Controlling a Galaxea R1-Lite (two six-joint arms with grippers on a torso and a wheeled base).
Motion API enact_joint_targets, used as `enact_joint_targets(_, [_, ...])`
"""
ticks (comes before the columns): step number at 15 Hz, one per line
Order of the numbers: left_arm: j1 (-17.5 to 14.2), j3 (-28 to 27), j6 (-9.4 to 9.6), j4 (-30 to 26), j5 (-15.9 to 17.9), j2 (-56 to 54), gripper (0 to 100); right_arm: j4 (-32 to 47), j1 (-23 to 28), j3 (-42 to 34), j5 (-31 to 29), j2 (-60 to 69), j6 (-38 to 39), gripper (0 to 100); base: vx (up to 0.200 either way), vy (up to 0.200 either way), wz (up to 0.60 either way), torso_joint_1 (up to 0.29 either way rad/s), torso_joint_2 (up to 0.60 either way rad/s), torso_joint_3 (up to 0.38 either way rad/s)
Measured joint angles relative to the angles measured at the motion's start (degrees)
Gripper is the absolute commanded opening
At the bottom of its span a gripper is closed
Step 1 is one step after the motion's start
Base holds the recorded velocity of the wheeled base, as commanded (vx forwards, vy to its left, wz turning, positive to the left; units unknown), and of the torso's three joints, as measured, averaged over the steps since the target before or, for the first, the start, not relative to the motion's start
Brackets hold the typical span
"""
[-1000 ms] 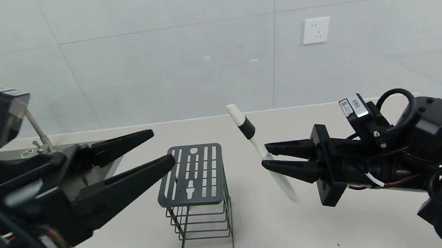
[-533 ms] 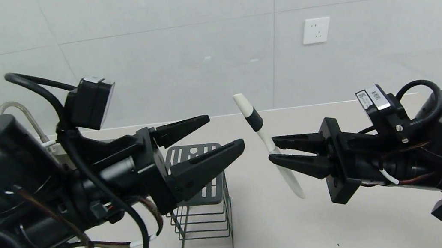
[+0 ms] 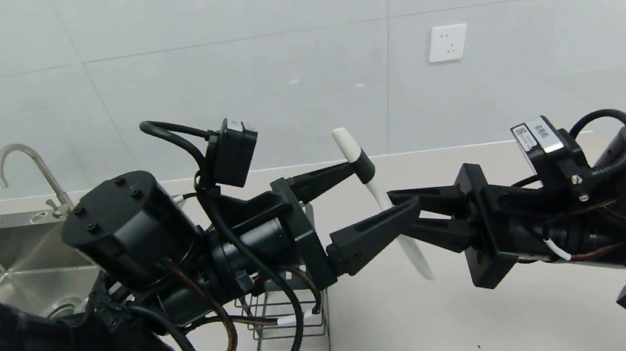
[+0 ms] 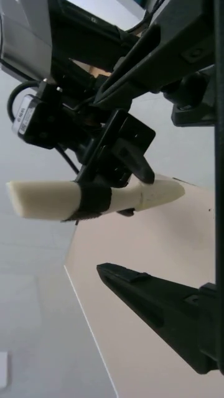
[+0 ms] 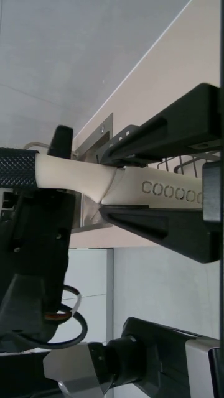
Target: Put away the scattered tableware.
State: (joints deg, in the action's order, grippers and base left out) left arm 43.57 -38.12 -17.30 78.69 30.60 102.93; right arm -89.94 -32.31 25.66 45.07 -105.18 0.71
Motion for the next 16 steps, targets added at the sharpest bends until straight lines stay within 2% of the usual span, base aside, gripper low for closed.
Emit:
enact_joint_targets(2, [0.1,-0.3,-1.58,4.1,0.0,1.0,100,0.0,-0.1,0.0,0.0,0.1,0.0,0,0.000,0.000,0.00,0.000,0.00,0.000])
enact_joint_targets(4, [0.0,-0.4,-1.91,7.5,0.1,2.3,100,0.0,-0.2,0.0,0.0,0.1,0.1,0,0.000,0.000,0.00,0.000,0.00,0.000])
enact_joint_targets(8, [0.0,-0.9,-3.04,8.9,0.0,3.9,100,0.0,-0.7,0.0,0.0,0.1,0.4,0,0.000,0.000,0.00,0.000,0.00,0.000])
enact_joint_targets(9, [0.1,-1.5,-4.23,9.1,0.1,4.0,100,0.0,-0.8,0.0,0.0,0.2,0.4,0,0.000,0.000,0.00,0.000,0.00,0.000])
enact_joint_targets(10, [0.3,-1.9,-5.12,9.6,0.2,4.1,0,0.0,-0.9,0.0,0.0,0.2,0.4,0,0.000,0.000,0.00,0.000,0.00,0.000])
enact_joint_targets(12, [0.4,-3.1,-7.08,11.3,0.5,4.2,0,0.0,-1.2,0.0,0.0,0.2,0.4,0,0.000,0.000,0.00,0.000,0.00,0.000])
enact_joint_targets(16, [0.8,-3.9,-7.47,11.3,0.5,4.7,0,0.0,-2.1,1.0,0.0,0.2,0.7,0,0.000,0.000,0.00,0.000,0.00,0.000])
